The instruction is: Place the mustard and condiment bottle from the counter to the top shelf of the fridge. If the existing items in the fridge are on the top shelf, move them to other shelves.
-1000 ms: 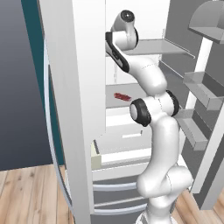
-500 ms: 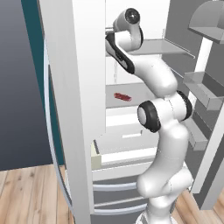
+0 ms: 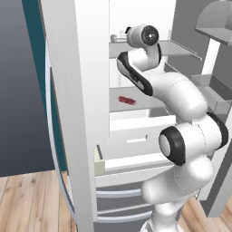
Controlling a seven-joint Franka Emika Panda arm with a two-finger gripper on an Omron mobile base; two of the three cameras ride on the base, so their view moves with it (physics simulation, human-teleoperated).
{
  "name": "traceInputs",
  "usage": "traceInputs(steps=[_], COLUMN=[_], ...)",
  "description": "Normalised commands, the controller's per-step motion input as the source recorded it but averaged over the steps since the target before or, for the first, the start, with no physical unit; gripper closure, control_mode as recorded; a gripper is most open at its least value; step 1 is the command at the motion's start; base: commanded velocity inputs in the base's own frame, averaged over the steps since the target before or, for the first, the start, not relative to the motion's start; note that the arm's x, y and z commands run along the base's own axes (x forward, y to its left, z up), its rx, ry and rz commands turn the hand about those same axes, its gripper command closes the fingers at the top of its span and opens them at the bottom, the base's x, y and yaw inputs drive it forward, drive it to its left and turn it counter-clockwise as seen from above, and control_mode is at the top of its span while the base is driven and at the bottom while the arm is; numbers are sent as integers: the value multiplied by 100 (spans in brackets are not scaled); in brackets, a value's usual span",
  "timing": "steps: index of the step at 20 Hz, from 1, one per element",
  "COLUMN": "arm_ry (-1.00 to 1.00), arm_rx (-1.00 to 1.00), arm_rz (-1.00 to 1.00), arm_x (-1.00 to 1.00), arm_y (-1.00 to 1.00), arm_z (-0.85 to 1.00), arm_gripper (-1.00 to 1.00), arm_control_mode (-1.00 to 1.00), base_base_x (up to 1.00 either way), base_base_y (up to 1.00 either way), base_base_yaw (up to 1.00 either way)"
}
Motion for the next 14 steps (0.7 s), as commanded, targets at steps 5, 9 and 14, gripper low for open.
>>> traceInputs(steps=[5, 9, 14], arm_ry=[3, 12, 3], arm_rx=[0, -1, -1], arm_rz=[-2, 0, 0], arm_x=[-100, -100, -100], arm_y=[-28, -21, -30], arm_z=[90, 32, -46], arm_gripper=[100, 100, 100], arm_control_mode=[-100, -100, -100], base_base_x=[0, 0, 0], base_base_y=[0, 0, 0], base_base_yaw=[0, 0, 0])
